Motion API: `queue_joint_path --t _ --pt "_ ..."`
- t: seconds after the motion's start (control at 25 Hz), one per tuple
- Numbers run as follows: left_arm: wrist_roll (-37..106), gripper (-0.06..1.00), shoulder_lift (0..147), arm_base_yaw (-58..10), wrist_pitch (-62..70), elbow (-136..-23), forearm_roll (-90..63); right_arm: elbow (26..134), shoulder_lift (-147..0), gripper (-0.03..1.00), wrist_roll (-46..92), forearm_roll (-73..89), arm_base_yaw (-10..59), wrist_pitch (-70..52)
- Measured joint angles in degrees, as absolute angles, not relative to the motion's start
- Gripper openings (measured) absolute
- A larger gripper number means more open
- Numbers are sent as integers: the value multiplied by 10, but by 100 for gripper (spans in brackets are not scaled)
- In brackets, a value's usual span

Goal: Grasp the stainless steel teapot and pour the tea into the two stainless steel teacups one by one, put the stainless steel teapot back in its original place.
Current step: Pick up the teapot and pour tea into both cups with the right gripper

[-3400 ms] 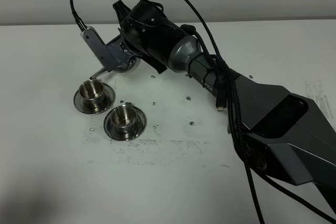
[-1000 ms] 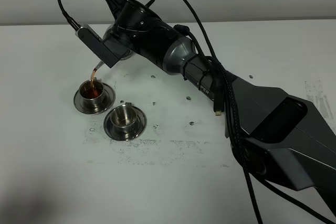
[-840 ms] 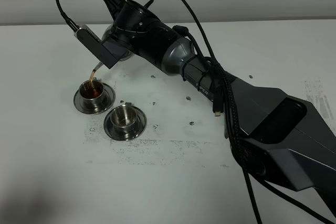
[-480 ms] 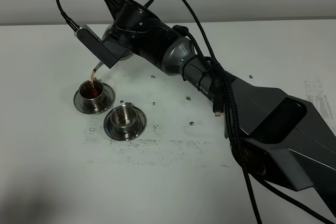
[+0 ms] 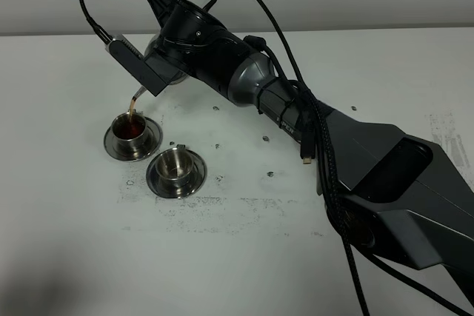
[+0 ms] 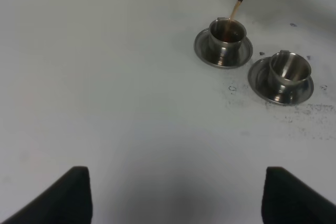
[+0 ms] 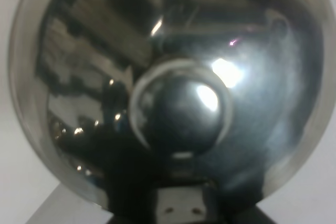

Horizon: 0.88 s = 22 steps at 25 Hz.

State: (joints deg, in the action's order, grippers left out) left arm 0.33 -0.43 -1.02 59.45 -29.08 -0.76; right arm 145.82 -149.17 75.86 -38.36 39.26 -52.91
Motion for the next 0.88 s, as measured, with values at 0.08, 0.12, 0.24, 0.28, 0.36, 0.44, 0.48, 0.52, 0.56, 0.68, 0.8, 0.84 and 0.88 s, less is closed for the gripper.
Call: queue_joint_path --t 0.08,0.12,0.24,0.28,0.36,0.44,0.48,0.52,0.56,0.68,0.8,0.84,0.88 --pt "3 64 -4 -10 595 -291 -8 1458 -1492 17 759 -384 393 -529" --pt "3 64 -4 -10 595 -291 -8 1458 -1492 17 759 -384 393 -529" --pt "3 64 -4 -10 595 -291 -8 1458 -1492 17 759 -384 393 -529" --pt "3 64 -4 -10 595 -291 -8 1458 -1492 17 759 -384 393 -529" --pt "3 64 -4 -10 595 -291 -8 1458 -1492 17 759 -384 393 -529" --pt "3 64 -4 -10 595 -291 -8 1458 -1492 17 759 -384 394 -529" --pt "3 64 -4 -10 595 -291 -8 1458 -1492 17 759 -384 395 -529" --pt "3 64 -4 -10 595 -291 -8 1458 -1492 17 759 -384 396 -529" --pt "3 64 -4 -10 595 -291 -8 1458 -1492 17 759 -384 397 -529" --pt "3 64 -4 -10 595 -291 -8 1458 -1492 17 758 -384 398 -529" --pt "3 64 -4 -10 595 -291 -8 1458 -1492 17 758 -384 398 -529" --pt "3 64 -4 -10 595 -291 -8 1458 -1492 17 757 -384 398 -529" --pt "3 64 -4 -10 595 -291 -8 1458 -1492 17 757 -384 398 -529"
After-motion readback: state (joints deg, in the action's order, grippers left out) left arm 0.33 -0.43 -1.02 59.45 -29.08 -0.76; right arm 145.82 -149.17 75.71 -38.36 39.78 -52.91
